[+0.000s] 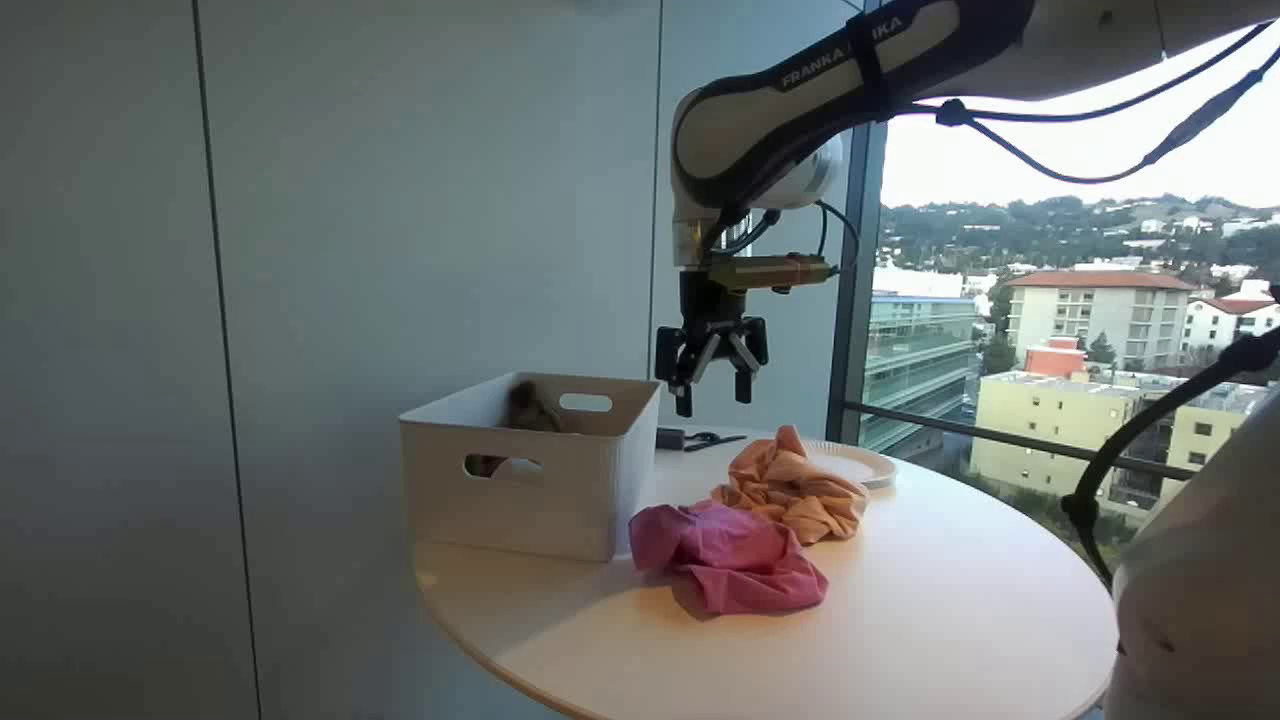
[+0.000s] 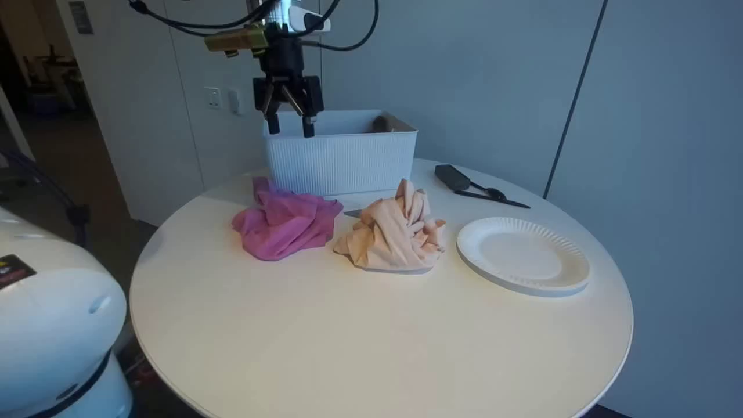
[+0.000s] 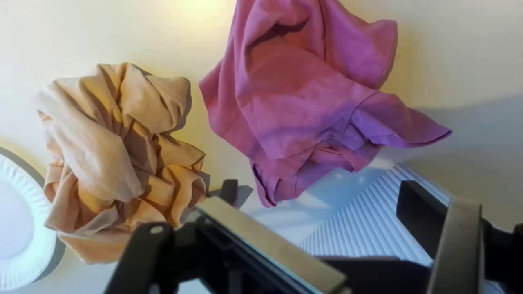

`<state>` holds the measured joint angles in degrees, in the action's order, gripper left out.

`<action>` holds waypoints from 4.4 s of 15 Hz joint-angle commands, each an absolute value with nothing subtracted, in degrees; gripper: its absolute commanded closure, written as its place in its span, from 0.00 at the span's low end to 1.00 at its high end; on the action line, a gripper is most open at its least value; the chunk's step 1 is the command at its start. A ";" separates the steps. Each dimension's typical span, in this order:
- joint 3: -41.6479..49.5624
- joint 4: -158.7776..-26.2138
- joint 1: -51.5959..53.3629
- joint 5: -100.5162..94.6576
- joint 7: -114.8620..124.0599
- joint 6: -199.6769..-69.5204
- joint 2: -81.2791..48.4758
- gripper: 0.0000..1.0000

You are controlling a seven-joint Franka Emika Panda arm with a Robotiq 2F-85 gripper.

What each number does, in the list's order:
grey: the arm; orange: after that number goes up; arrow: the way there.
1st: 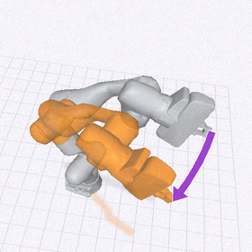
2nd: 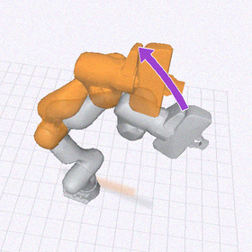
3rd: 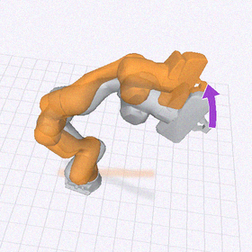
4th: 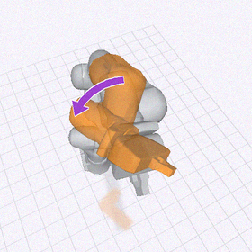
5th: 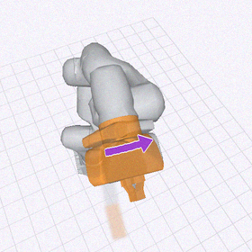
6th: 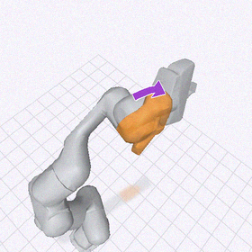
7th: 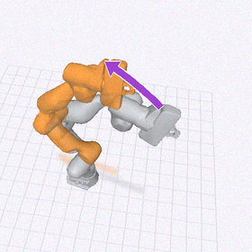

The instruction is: Put the clothing into the basket

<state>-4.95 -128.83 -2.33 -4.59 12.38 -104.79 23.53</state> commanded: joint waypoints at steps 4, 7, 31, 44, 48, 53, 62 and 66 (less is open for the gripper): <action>-4.45 -128.19 -1.76 -4.79 12.54 -104.71 23.68 0.00; -3.83 -128.69 -1.18 -2.98 11.29 -105.92 23.67 0.00; -12.29 -142.58 4.51 -16.92 48.99 -117.07 9.77 0.93; -17.32 -149.30 3.24 -19.50 59.42 -93.74 41.05 0.92; -17.80 -146.81 1.17 -22.86 63.19 -88.09 43.62 0.91; -16.88 -142.75 -1.06 -35.33 62.18 -91.39 39.98 0.94; -16.40 -130.30 4.55 -52.21 54.94 -106.39 26.63 0.92; -15.45 -127.36 6.55 -56.08 51.31 -116.21 19.01 0.92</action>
<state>-16.64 -131.54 5.04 -52.84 54.60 -110.92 25.22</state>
